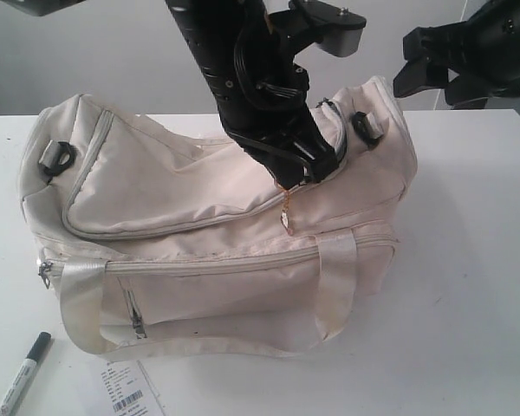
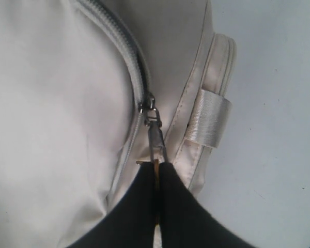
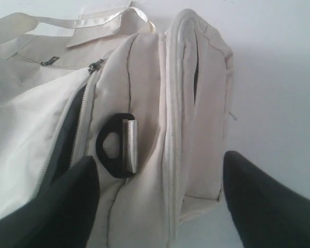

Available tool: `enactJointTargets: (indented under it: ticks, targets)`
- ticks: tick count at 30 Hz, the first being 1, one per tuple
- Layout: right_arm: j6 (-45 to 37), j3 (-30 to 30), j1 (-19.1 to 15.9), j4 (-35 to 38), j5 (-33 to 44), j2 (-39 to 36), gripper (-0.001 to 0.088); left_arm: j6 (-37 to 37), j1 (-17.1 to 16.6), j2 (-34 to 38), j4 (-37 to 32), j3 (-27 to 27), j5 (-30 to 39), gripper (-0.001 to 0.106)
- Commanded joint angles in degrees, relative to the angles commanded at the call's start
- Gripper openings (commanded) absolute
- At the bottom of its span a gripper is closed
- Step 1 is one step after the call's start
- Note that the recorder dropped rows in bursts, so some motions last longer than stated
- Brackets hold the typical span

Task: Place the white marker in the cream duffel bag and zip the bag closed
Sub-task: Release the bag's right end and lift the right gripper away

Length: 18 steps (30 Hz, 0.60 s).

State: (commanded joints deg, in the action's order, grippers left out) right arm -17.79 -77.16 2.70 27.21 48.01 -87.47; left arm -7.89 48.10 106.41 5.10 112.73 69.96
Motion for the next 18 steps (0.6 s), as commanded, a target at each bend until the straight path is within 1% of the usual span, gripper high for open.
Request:
enactJointTargets:
  ticks: [11, 18]
  targets:
    - [0.1, 0.9, 0.0, 0.2, -0.8, -0.1, 0.0634, 0.0, 0.0, 0.0, 0.0, 0.0, 0.0, 0.000]
    - [0.1, 3.3, 0.1, 3.4, -4.0, -0.1, 0.0635, 0.0, 0.0, 0.0, 0.0, 0.0, 0.0, 0.000]
